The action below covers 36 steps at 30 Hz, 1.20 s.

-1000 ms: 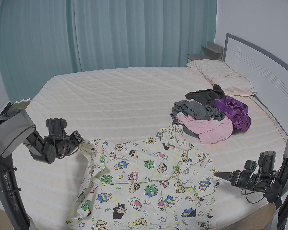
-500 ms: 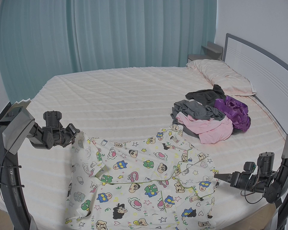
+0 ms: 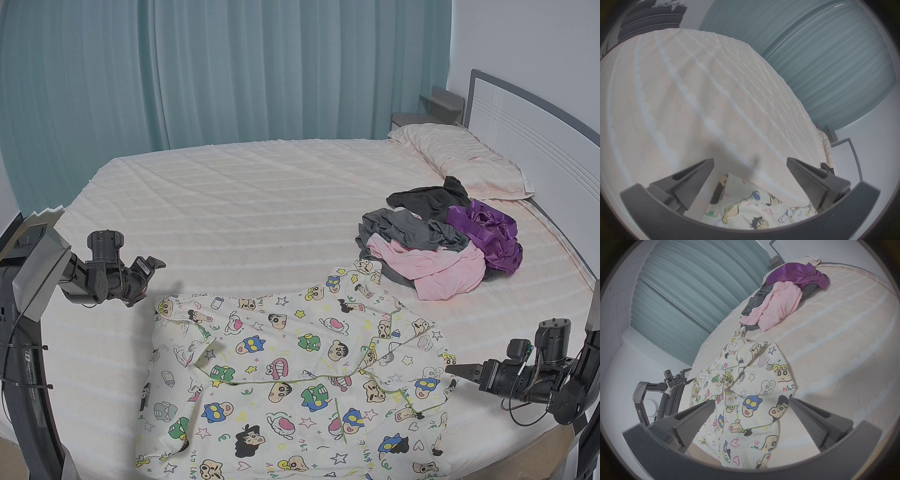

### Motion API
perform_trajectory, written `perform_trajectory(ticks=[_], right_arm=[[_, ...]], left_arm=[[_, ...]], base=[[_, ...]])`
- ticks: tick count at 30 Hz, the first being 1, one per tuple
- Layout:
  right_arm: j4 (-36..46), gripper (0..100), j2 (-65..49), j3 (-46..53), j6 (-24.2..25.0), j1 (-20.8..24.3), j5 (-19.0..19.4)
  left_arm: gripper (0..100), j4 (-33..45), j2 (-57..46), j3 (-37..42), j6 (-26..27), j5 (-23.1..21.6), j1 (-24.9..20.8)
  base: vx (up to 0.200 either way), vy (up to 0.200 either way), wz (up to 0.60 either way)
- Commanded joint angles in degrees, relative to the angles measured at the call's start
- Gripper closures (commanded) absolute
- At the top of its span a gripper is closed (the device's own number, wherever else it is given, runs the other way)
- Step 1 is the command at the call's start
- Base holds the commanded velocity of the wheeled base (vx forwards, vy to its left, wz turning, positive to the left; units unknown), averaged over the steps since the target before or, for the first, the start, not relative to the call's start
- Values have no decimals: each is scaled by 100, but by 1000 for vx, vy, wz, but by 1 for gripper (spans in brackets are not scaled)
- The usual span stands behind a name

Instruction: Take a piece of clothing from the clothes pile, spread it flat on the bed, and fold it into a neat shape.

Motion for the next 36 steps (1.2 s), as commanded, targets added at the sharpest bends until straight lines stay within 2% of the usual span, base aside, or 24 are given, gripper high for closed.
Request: perform_trajectory(ticks=[1, 5, 6, 7, 8, 10, 12, 13, 19, 23, 29, 36], right_arm=[[-67, 0, -11, 39, -6, 11, -1], [-287, 0, 24, 144, -6, 11, 7], [-366, 0, 24, 162, 20, 37, -1], [-366, 0, 24, 162, 20, 37, -1], [-375, 0, 24, 162, 29, 81, -1], [-375, 0, 24, 162, 38, 90, -1], [-375, 0, 24, 162, 38, 90, -1], [-366, 0, 33, 162, 38, 98, -10], [-304, 0, 24, 162, 29, 98, -10], [-304, 0, 24, 162, 29, 116, -19], [-304, 0, 7, 162, 29, 116, -10], [-304, 0, -2, 162, 20, 116, -19]], left_arm=[[0, 34, -943, 787, -80, -168, -36], [0, 51, -1374, 1402, -53, 140, -475], [0, 51, -1532, 1666, -71, 395, -642], [0, 51, -1532, 1666, -71, 395, -642], [0, 51, -1672, 1973, -71, 614, -932], [0, 42, -1778, 2281, -123, 755, -1240], [0, 42, -1778, 2281, -123, 755, -1240], [0, 7, -1866, 2518, -150, 922, -1644], [0, 34, -1848, 2571, -44, 1142, -2145], [0, 148, -1813, 2589, 386, 1344, -2409], [0, 192, -1541, 2518, 1371, 2425, -2638], [0, 209, -1593, 2747, 1828, 2539, -2954]], base=[[0, 0, 0], [0, 0, 0], [0, 0, 0], [0, 0, 0], [0, 0, 0], [0, 0, 0], [0, 0, 0], [0, 0, 0], [0, 0, 0], [0, 0, 0], [0, 0, 0], [0, 0, 0]])
